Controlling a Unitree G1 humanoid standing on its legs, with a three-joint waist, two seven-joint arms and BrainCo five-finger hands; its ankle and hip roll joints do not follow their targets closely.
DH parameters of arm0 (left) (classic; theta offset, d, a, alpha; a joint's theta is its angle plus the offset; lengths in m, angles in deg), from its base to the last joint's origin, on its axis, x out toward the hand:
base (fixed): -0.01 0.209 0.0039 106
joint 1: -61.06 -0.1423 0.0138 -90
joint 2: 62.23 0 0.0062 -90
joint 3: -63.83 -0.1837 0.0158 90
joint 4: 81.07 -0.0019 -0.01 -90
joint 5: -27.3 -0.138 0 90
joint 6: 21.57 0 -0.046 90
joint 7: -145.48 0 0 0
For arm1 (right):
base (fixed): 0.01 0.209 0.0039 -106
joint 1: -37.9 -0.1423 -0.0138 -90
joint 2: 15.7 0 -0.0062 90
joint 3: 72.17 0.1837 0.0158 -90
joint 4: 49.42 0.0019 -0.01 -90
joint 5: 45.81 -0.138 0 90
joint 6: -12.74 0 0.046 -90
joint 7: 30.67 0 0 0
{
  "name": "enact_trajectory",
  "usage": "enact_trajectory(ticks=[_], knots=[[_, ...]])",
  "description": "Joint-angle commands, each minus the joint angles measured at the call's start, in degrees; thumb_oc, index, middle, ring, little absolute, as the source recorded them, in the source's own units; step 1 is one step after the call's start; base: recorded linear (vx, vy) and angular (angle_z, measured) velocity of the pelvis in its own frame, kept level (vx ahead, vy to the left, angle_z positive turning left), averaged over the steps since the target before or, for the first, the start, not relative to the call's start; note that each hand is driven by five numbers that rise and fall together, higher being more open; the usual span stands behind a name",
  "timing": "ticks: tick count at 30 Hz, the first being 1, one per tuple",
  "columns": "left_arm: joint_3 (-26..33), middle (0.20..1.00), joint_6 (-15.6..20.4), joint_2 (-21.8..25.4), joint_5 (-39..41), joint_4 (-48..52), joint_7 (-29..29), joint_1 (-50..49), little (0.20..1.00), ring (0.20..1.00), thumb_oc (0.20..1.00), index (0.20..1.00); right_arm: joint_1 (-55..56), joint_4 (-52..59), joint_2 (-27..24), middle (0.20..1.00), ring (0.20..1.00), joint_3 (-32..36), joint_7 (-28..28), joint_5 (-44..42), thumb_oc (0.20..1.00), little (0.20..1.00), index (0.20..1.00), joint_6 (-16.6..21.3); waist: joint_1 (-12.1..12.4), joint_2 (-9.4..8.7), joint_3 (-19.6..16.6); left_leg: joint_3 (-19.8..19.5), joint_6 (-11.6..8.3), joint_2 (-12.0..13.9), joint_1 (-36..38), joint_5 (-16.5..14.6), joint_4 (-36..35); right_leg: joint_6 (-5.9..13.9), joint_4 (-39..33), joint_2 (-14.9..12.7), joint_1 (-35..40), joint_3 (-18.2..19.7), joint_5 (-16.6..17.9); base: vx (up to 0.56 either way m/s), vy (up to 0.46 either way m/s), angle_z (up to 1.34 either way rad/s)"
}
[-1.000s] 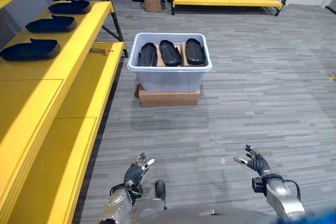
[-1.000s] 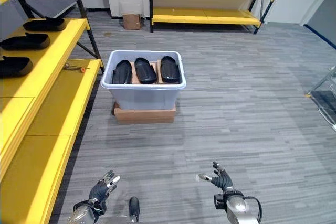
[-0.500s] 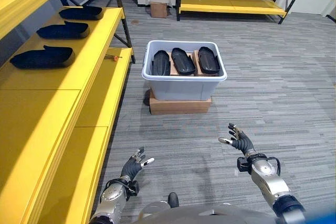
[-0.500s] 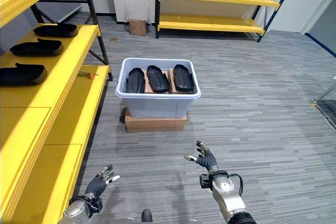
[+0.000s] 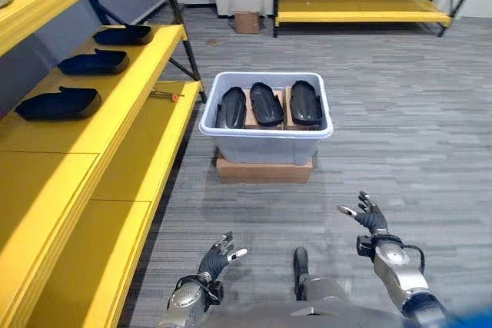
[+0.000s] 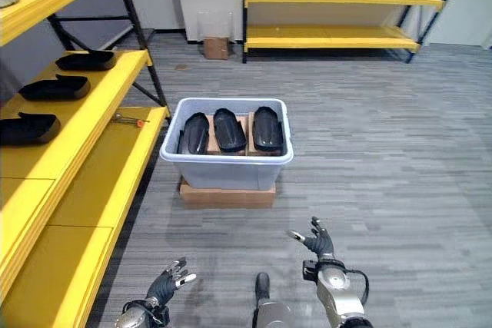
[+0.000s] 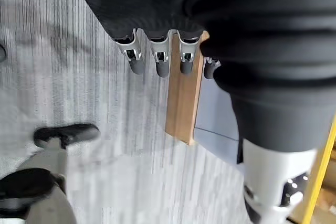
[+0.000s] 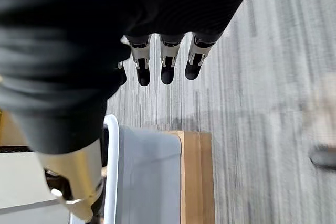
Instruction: Move parts from the plastic box to the shelf.
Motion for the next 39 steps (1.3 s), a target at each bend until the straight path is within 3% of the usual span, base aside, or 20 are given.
enact_trajectory(ticks=[1, 6, 11, 15, 18, 20, 23, 26, 29, 30, 32, 34, 36, 39], knots=[[1.13, 1.000, 3.27, 0.41, -1.80, 1.17, -3.08, 0.84, 1.000, 1.000, 1.000, 1.000, -1.40, 2.96, -1.62, 1.000, 1.000, -0.37, -1.03, 1.62, 1.000, 1.000, 1.000, 4.70, -0.97, -2.55, -1.03, 1.63, 2.32, -7.49, -0.51, -1.57, 2.83, -1.64, -1.15, -1.39, -0.08, 2.15, 4.99, 0.53, -0.294, 0.19], [1.76, 1.000, 4.26, 0.51, 0.89, 1.55, -4.98, 0.72, 1.000, 1.000, 1.000, 1.000, -1.93, 3.63, -2.81, 1.000, 1.000, -1.59, -1.71, 2.59, 1.000, 1.000, 1.000, 4.89, -1.29, -1.94, -0.93, 4.20, 1.13, -4.93, -1.72, -2.62, 7.97, -4.48, 5.78, -0.21, -0.41, 0.21, -0.71, 0.37, -0.238, -0.12], [2.36, 1.000, 5.47, 0.44, 3.68, 3.74, -6.27, 2.33, 1.000, 1.000, 1.000, 1.000, -0.82, 3.58, -3.60, 1.000, 1.000, -1.69, -1.26, 4.08, 1.000, 1.000, 1.000, 5.59, -2.13, -1.64, -1.53, 5.13, -0.27, -2.77, -3.59, 1.64, 14.33, -6.60, 7.76, 1.23, 0.12, -1.10, -3.70, 0.30, -0.248, 0.04], [4.38, 1.000, 3.52, 0.69, 6.76, 5.21, -3.09, 4.05, 1.000, 1.000, 1.000, 1.000, 1.03, 3.75, -3.63, 1.000, 1.000, -1.74, 0.57, 3.50, 1.000, 1.000, 1.000, 4.98, -2.95, -1.56, -2.31, 7.90, -1.79, -0.92, -5.18, 6.34, 23.07, -8.70, 7.65, 2.24, 2.01, -2.63, -6.20, 0.21, -0.231, 0.01], [5.20, 1.000, 2.62, 0.70, 6.94, 5.77, -2.76, 4.55, 1.000, 1.000, 1.000, 1.000, 2.32, 3.81, -3.53, 1.000, 1.000, -1.66, 0.88, 2.74, 1.000, 1.000, 1.000, 5.34, -2.87, -2.11, -2.22, 9.56, -2.13, -0.93, -9.52, 8.31, 30.23, -9.61, 6.70, 2.38, 4.14, -2.80, -6.86, 0.13, -0.178, 0.19], [5.93, 1.000, 1.31, 0.69, 6.61, 6.86, -1.60, 4.28, 1.000, 1.000, 1.000, 1.000, 3.02, 3.85, -3.46, 1.000, 1.000, -1.45, 0.47, 2.02, 1.000, 1.000, 1.000, 5.19, -1.84, -2.80, -1.44, 9.45, -1.33, -2.50, -16.43, 7.15, 36.38, -9.66, 5.30, 1.98, 6.56, -1.40, -6.74, 0.13, -0.139, 0.17], [6.54, 1.000, 1.00, 1.05, 8.11, 7.22, -1.13, 3.38, 1.000, 1.000, 1.000, 1.000, 2.33, 2.80, -3.61, 1.000, 1.000, -1.40, 1.00, 1.87, 1.000, 1.000, 1.000, 4.82, -0.78, -2.80, -0.70, 9.95, -0.21, -2.18, -19.25, 5.67, 32.16, -9.13, 4.74, 1.91, 8.37, 0.35, -7.53, 0.13, 0.003, -0.24], [6.99, 1.000, 0.53, 1.42, 9.56, 7.72, -0.57, 2.80, 1.000, 1.000, 1.000, 1.000, 1.32, 2.31, -4.03, 1.000, 1.000, -1.59, 1.49, 2.17, 1.000, 1.000, 1.000, 4.46, -0.08, -2.72, -0.30, 9.95, -0.40, -1.41, -20.53, 6.50, 26.86, -8.86, 4.45, 2.11, 9.78, 1.69, -8.36, 0.11, 0.111, -0.40], [8.28, 1.000, 0.11, 1.99, 9.88, 7.01, -0.40, 1.68, 1.000, 1.000, 1.000, 1.000, 0.10, 2.19, -4.78, 1.000, 1.000, -3.01, 3.35, 3.42, 1.000, 1.000, 1.000, 3.98, 1.69, -2.32, -0.02, 6.24, -1.84, 0.46, -21.31, 9.81, 12.11, -7.92, 3.41, 2.61, 12.43, 3.72, -9.46, 0.17, 0.202, -0.43], [8.83, 1.000, -0.75, 2.05, 10.18, 6.42, -0.54, 1.36, 1.000, 1.000, 1.000, 1.000, -0.30, 2.08, -5.02, 1.000, 1.000, -3.68, 3.97, 3.42, 1.000, 1.000, 1.000, 3.64, 2.23, -2.24, 0.05, 4.62, -2.60, 2.15, -21.51, 12.08, 8.00, -7.81, 3.30, 2.62, 13.23, 4.42, -9.82, 0.19, 0.222, -0.63], [9.74, 1.000, -0.56, 1.50, 8.81, 4.27, -1.89, 1.11, 1.000, 1.000, 1.000, 1.000, -0.78, 1.81, -5.33, 1.000, 1.000, -4.56, 4.20, 3.00, 1.000, 1.000, 1.000, 3.05, 2.78, -2.15, 0.31, 3.02, -3.58, 4.88, -21.83, 15.67, 3.68, -7.61, 3.15, 2.34, 14.83, 5.44, -10.50, 0.20, 0.247, -0.73], [9.67, 1.000, 1.54, 0.15, 8.75, 1.56, -2.98, 1.27, 1.000, 1.000, 1.000, 1.000, -0.69, 1.32, -5.62, 1.000, 1.000, -4.53, 4.99, 2.72, 1.000, 1.000, 1.000, 3.30, 2.64, -2.01, 0.49, 3.41, -4.12, 6.94, -22.57, 16.70, 2.33, -7.19, 3.57, 1.42, 16.62, 5.89, -11.90, 0.25, 0.440, -0.55], [9.72, 1.000, 3.35, -0.99, 9.92, -0.10, -3.01, 1.63, 1.000, 1.000, 1.000, 1.000, 0.05, 0.97, -5.42, 1.000, 1.000, -3.75, 6.04, 3.91, 1.000, 1.000, 1.000, 3.53, 2.06, -1.33, 0.35, 4.36, -4.43, 6.71, -21.30, 15.17, 4.32, -6.61, 5.80, 0.02, 16.48, 4.91, -13.55, 0.30, 0.679, -0.38], [8.22, 1.000, 4.93, 0.43, 5.92, -1.61, -3.30, 2.70, 1.000, 1.000, 1.000, 1.000, 1.84, 1.14, -4.46, 1.000, 1.000, -2.19, 6.44, 2.14, 1.000, 1.000, 1.000, 4.97, 1.72, -1.61, -0.06, 5.46, -2.48, 2.12, -19.82, 11.13, 7.24, -5.37, 7.14, -2.07, 15.36, 3.91, -12.50, 0.23, 0.628, -0.13]])
